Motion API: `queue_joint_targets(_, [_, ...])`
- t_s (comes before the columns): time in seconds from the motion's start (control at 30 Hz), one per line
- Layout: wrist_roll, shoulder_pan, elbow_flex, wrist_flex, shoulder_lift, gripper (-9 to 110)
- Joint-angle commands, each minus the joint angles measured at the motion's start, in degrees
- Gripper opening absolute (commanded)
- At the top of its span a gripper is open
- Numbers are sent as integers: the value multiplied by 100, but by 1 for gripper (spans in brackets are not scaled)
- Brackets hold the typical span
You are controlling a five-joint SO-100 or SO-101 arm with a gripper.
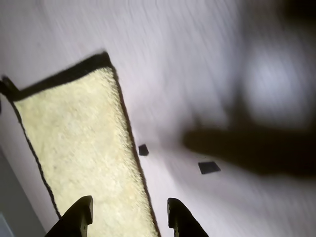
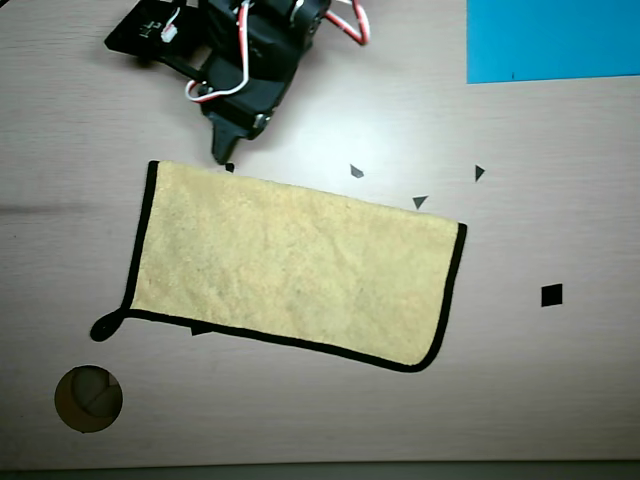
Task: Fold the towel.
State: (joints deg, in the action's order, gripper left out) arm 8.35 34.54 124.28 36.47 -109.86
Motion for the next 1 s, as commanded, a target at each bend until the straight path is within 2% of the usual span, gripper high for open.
queue_joint_targets(0.0, [-123,185,-510,-536,290,17])
queue_joint_targets(0.43, [281,158,-1081,-1292,1679,17])
queue_joint_targets(0.97, [413,-79,-1960,-1521,2777,15])
